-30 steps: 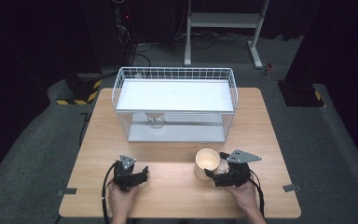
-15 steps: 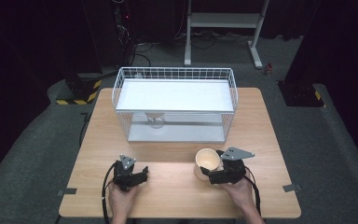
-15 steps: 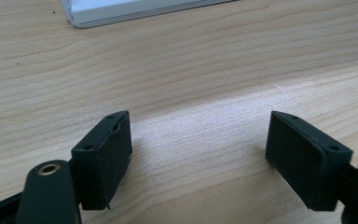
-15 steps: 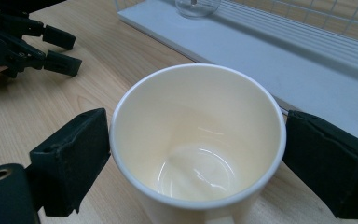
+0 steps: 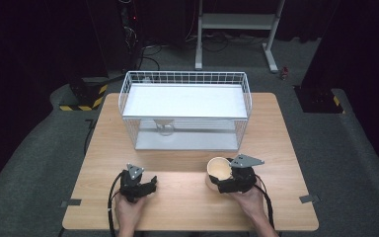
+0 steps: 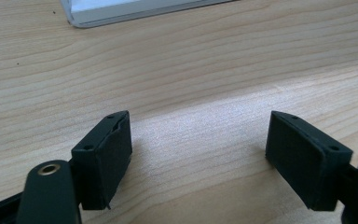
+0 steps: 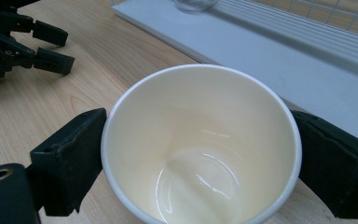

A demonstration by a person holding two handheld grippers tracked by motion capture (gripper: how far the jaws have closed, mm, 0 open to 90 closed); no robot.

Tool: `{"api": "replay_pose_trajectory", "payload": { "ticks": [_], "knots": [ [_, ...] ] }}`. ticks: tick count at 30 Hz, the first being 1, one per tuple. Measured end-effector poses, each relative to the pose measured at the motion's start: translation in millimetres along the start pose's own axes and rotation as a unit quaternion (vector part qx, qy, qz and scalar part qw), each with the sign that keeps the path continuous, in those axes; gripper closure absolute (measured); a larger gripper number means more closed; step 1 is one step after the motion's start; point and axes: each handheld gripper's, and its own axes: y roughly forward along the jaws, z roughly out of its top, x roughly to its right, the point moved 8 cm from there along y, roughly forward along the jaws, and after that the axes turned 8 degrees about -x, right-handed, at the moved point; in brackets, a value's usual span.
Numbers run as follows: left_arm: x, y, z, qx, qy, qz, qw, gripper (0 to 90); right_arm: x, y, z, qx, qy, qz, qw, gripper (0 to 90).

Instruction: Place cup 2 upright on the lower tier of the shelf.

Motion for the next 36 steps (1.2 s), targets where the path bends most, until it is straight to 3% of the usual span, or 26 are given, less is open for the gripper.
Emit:
{"api": "replay_pose_trajectory", "payload": {
  "ticks": [36],
  "knots": [
    [-0.1, -0.1, -0.2, -0.001, 0.000, -0.001, 1.0000, 22.9, 1.3, -3.4, 2.8, 0.002, -0.011, -0.012, 0.9999, 10.3]
  ]
}}
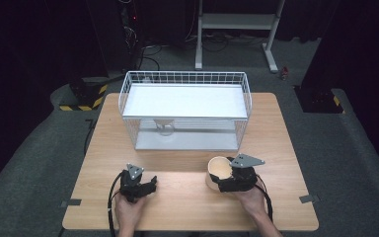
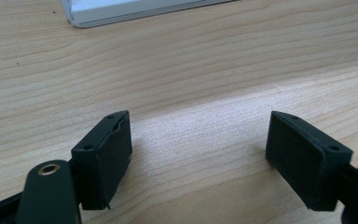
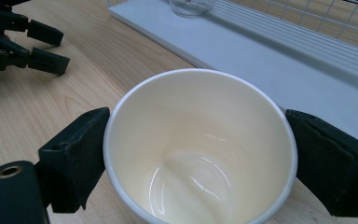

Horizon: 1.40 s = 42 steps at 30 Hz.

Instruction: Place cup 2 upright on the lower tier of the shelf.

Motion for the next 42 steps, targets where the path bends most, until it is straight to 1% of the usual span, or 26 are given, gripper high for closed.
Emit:
{"api": "replay_pose_trajectory", "payload": {
  "ticks": [4, 16, 25, 34, 42],
  "knots": [
    [0.0, 0.0, 0.0, 0.000, 0.000, 0.000, 1.0000, 22.9, 0.0, 0.4, 1.0, -0.004, -0.005, -0.001, 1.0000, 10.4],
    [-0.2, -0.1, -0.2, -0.001, 0.002, 0.000, 1.0000, 22.9, 0.6, 2.2, 5.3, -0.008, -0.005, 0.006, 0.9999, 10.5],
    [-0.4, -0.1, -0.1, -0.001, 0.001, 0.000, 1.0000, 23.3, 4.1, 6.9, 10.6, -0.020, -0.011, 0.006, 0.9997, 10.5],
    [-0.5, -0.2, -0.1, -0.001, 0.002, 0.001, 1.0000, 23.3, 6.4, 12.4, 17.5, -0.023, -0.015, 0.006, 0.9996, 10.6],
    [-0.4, -0.2, -0.1, -0.001, 0.001, 0.001, 1.0000, 23.3, 8.5, 13.8, 25.6, -0.019, -0.011, 0.006, 0.9997, 10.6]
  ]
}}
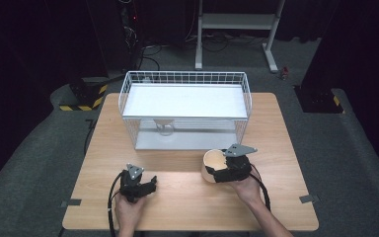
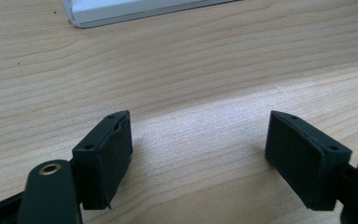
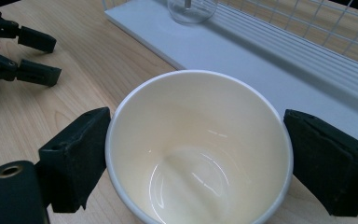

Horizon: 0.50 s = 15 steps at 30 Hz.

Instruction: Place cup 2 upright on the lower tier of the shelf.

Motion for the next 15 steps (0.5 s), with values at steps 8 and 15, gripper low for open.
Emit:
{"api": "replay_pose_trajectory", "payload": {
  "ticks": [8, 15],
  "knots": [
    [0.0, 0.0, 0.0, 0.000, 0.000, 0.000, 1.0000, 23.3, 5.6, 2.1, 10.4, 0.003, 0.006, -0.006, 1.0000, 10.6],
    [0.0, 0.0, 0.0, 0.000, 0.000, 0.000, 1.0000, 23.3, 11.5, 5.3, 18.9, 0.002, 0.016, -0.014, 0.9998, 10.6]
  ]
}}
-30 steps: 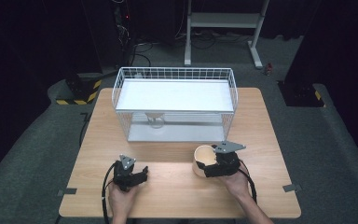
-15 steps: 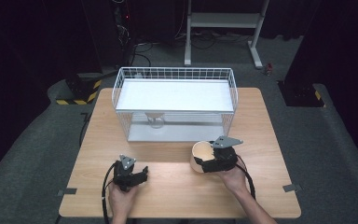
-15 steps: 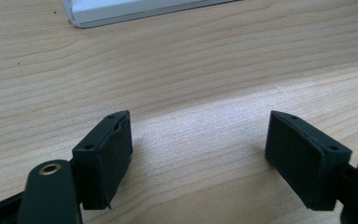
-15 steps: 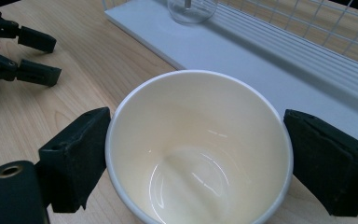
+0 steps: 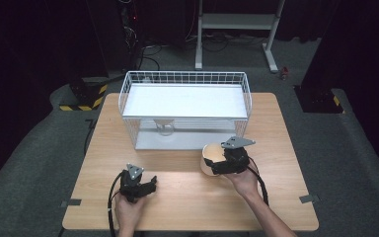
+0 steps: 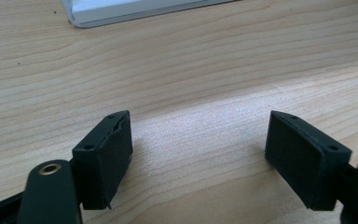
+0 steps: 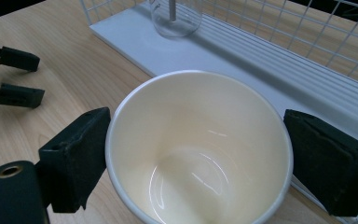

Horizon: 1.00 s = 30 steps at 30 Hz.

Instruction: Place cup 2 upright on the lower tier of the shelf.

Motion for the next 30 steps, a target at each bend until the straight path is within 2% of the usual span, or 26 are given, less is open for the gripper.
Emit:
{"api": "replay_pose_trajectory", "payload": {
  "ticks": [4, 13, 18, 30],
  "knots": [
    [0.0, 0.0, 0.0, 0.000, 0.000, 0.000, 1.0000, 23.3, 2.4, 2.2, 6.1, -0.002, 0.000, -0.009, 1.0000, 10.6],
    [0.0, 0.0, 0.0, 0.000, 0.000, 0.000, 1.0000, 23.3, 13.2, 9.6, 18.5, -0.006, 0.011, -0.045, 0.9989, 10.6],
    [0.0, 0.0, 0.0, 0.000, 0.000, 0.000, 1.0000, 23.2, 17.5, 12.9, 24.9, -0.005, 0.023, -0.051, 0.9984, 10.7],
    [0.0, 0.0, 0.0, 0.000, 0.000, 0.000, 1.0000, 23.2, 25.5, 27.4, 31.2, -0.018, 0.026, -0.073, 0.9968, 10.7]
  ]
}}
